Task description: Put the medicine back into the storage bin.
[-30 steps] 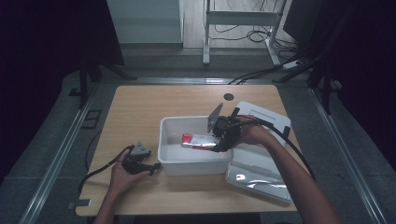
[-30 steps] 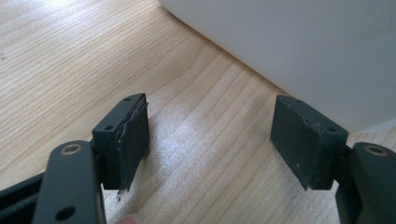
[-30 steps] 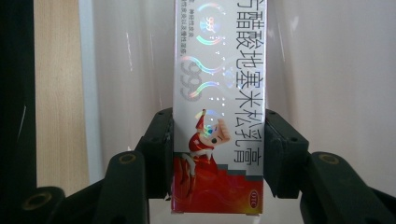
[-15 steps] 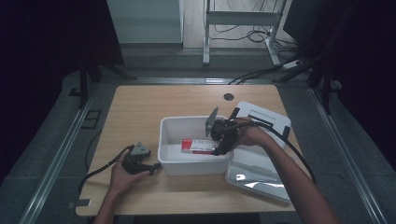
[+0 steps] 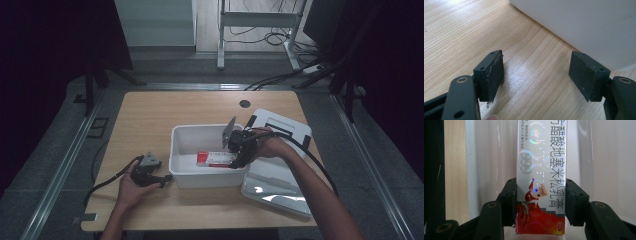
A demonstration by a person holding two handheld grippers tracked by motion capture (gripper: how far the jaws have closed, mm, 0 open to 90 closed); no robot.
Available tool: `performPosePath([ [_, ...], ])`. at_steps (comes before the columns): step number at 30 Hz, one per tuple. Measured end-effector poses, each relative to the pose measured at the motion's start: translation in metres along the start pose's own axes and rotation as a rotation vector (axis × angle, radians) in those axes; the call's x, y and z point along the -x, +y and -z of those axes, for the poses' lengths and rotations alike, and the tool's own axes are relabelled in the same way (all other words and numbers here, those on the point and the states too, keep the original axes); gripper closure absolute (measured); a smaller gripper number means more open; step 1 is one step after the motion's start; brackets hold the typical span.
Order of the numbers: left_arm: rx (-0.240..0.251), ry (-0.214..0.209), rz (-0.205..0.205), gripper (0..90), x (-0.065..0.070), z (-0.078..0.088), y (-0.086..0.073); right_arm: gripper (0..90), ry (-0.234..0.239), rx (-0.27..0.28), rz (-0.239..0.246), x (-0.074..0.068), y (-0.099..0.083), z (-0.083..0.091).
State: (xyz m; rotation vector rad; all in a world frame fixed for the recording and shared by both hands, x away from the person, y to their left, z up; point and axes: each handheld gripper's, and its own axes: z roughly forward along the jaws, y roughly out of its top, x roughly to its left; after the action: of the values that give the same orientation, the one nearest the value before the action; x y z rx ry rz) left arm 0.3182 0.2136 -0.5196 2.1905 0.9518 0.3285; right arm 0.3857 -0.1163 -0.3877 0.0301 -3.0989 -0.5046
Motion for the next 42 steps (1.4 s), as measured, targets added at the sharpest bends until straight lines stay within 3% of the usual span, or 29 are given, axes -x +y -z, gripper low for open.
performPosePath([
  [16,0.002,0.0,0.003,28.1,0.0,0.0,0.0,50.5,0.016,-0.02,0.0,0.001,-0.001,-0.006],
  [18,0.003,0.0,0.003,28.1,0.0,0.0,0.0,48.3,0.019,-0.033,-0.004,0.002,-0.001,-0.009],
  [21,0.002,0.001,0.0,28.1,0.0,0.0,0.0,38.1,0.011,-0.035,-0.028,0.004,-0.002,-0.012],
  [29,0.0,-0.001,-0.001,28.1,0.0,0.0,0.0,36.7,-0.028,0.021,-0.065,0.004,-0.007,-0.003],
  [37,0.001,-0.001,0.0,28.1,0.0,0.0,0.0,39.6,-0.074,0.14,-0.104,-0.002,-0.012,0.023],
  [42,0.0,-0.001,0.0,28.1,0.0,0.0,0.0,40.5,-0.098,0.167,-0.108,-0.008,-0.017,0.035],
])
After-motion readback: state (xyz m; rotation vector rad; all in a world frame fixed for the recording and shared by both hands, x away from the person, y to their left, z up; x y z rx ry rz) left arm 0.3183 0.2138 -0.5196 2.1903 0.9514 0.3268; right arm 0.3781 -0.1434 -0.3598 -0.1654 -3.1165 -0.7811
